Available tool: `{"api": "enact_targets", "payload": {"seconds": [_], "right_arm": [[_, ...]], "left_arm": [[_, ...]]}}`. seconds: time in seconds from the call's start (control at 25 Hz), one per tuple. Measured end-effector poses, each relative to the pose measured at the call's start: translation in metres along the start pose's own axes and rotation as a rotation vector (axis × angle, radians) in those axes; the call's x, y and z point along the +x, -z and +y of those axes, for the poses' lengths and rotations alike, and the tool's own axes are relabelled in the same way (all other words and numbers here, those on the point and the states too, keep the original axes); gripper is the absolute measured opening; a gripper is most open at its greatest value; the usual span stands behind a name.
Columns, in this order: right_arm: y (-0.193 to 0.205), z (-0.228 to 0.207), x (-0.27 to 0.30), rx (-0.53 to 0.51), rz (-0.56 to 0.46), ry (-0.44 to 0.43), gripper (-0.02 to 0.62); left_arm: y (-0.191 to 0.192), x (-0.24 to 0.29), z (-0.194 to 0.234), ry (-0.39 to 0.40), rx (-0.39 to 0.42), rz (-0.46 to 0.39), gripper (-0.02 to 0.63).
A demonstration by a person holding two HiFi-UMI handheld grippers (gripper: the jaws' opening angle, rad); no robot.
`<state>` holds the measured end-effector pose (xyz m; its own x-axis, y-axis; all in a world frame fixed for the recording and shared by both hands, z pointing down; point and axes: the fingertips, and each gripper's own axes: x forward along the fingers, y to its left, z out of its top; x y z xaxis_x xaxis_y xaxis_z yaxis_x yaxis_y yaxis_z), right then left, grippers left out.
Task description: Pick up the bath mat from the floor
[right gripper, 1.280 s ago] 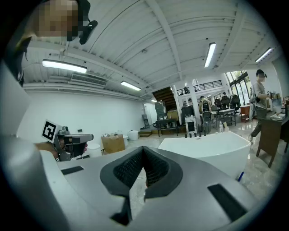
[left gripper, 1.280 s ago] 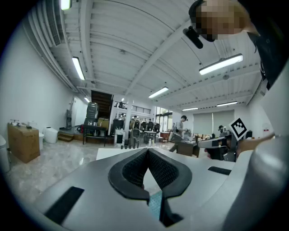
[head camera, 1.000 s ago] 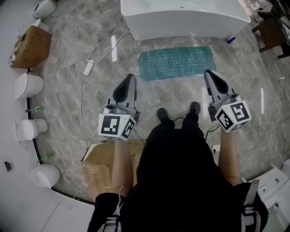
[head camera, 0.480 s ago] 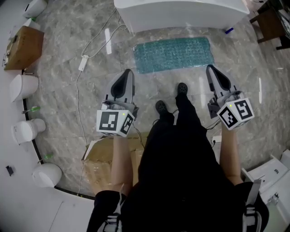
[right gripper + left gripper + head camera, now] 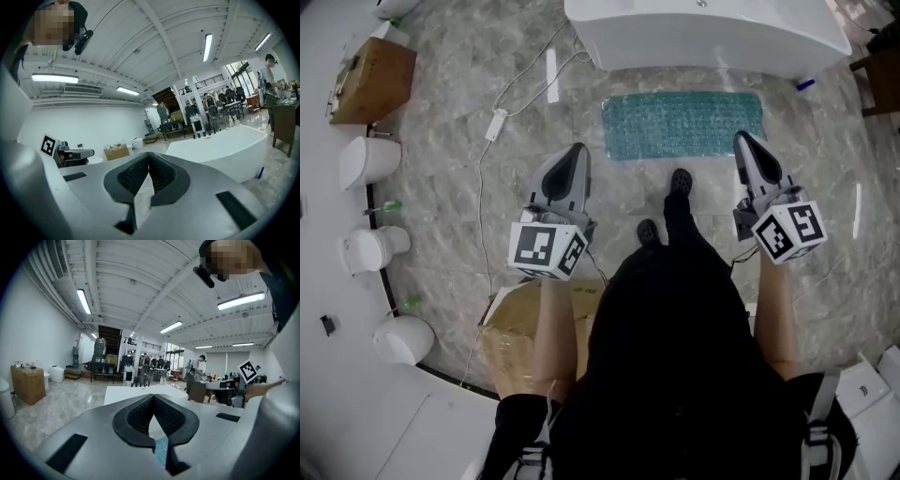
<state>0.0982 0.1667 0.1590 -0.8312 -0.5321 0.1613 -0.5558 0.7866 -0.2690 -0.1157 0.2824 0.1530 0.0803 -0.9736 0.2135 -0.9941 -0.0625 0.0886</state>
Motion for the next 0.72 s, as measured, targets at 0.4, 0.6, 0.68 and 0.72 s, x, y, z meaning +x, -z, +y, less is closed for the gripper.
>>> {"api": "enact_targets", "payload": {"seconds": [0.4,0.6,0.68,0.72], "right_arm": [[-0.021,-0.042,0.08,0.009,0.021,-0.157,0.014],[-0.002,-0.064,0.106,0.035,0.096,-0.204,0.014],[0.005,-0.07,0.115,0.047,0.119,-0.216,0.014],[0.007,-0.073,0.12,0.048,0.127,-0.221,0.014]], "left_arm": [[-0.029,0.087,0.027,-0.086,-0.023,-0.013,0.012],[-0.016,0.125,0.03,-0.119,-0.052,0.037,0.011],[-0.008,0.133,0.029,-0.121,-0.056,0.06,0.012],[-0.005,0.136,0.03,-0.12,-0.058,0.068,0.012]]}}
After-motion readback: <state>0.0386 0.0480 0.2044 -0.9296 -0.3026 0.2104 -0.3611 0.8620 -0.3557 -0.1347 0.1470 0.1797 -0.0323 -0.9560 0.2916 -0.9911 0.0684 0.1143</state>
